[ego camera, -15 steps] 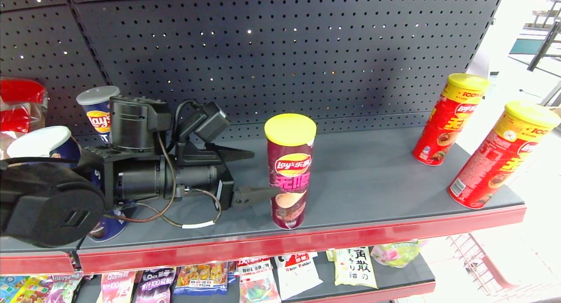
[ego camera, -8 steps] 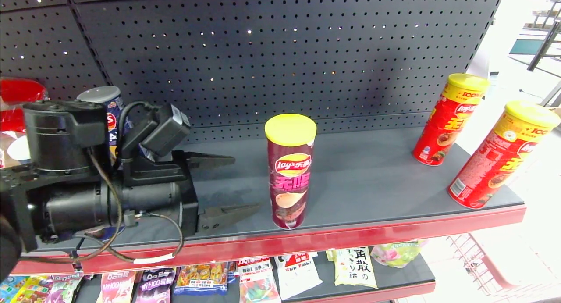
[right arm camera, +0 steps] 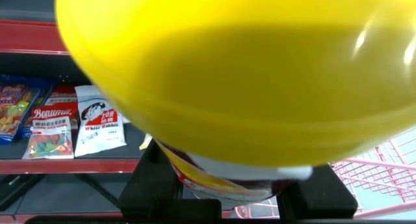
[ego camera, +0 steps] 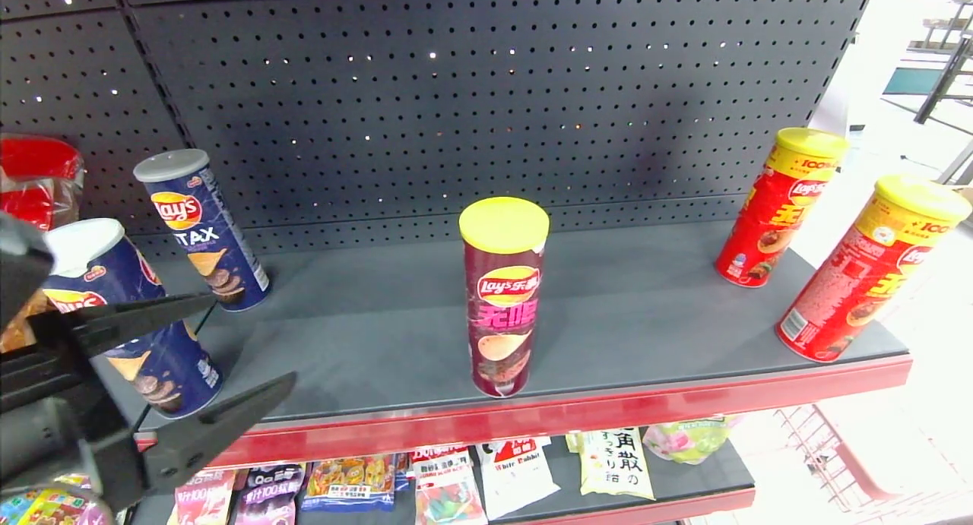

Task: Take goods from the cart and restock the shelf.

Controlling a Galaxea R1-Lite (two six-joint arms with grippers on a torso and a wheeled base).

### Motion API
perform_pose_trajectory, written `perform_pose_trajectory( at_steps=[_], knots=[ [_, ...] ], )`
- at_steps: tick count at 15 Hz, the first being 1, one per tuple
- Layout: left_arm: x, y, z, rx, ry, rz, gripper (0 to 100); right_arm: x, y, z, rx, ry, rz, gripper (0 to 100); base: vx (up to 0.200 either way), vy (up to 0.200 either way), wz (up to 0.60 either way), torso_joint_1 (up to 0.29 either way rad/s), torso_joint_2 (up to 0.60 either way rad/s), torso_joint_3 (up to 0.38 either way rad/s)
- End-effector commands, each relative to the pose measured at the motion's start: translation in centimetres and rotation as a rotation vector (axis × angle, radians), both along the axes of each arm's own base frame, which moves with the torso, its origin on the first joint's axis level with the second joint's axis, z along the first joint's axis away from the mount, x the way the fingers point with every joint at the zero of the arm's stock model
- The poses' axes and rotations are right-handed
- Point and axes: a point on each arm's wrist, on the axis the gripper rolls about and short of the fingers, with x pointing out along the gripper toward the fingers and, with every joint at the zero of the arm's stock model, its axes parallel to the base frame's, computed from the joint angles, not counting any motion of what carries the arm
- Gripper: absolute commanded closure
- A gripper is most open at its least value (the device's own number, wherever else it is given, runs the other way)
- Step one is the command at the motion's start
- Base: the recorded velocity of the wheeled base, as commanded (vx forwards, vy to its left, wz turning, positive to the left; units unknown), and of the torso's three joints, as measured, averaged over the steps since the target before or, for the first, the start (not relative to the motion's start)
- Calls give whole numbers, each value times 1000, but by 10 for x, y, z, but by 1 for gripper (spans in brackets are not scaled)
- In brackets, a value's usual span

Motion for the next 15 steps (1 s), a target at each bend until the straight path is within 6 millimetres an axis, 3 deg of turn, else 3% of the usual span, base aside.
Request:
perform_pose_trajectory(
  at_steps=[1, 2, 3, 4, 6, 10, 15],
  knots=[
    [-82, 51, -9, -61, -76, 185, 0, 0, 0, 0, -11, 0, 3, 100, 0, 0, 0, 0, 0, 0],
    [-82, 51, -9, -61, -76, 185, 0, 0, 0, 0, -11, 0, 3, 100, 0, 0, 0, 0, 0, 0],
    [-110, 66, -30, -55, -71, 197, 0, 0, 0, 0, -20, -2, -1, 100, 0, 0, 0, 0, 0, 0],
    [-118, 70, -39, -49, -68, 217, 0, 0, 0, 0, -20, -3, -1, 100, 0, 0, 0, 0, 0, 0],
    [-120, 71, -48, -35, -59, 251, 0, 0, 0, 0, -20, -5, -1, 100, 0, 0, 0, 0, 0, 0],
    [-120, 71, -52, -29, -51, 256, 0, 0, 0, -1, -19, -5, -11, 100, 0, 0, 600, -5, -1, 12],
    [-123, 73, -55, -38, -64, 256, 0, 0, 0, -1, -20, -5, -3, 100, 0, 0, 0, 0, 0, 0]
  ],
)
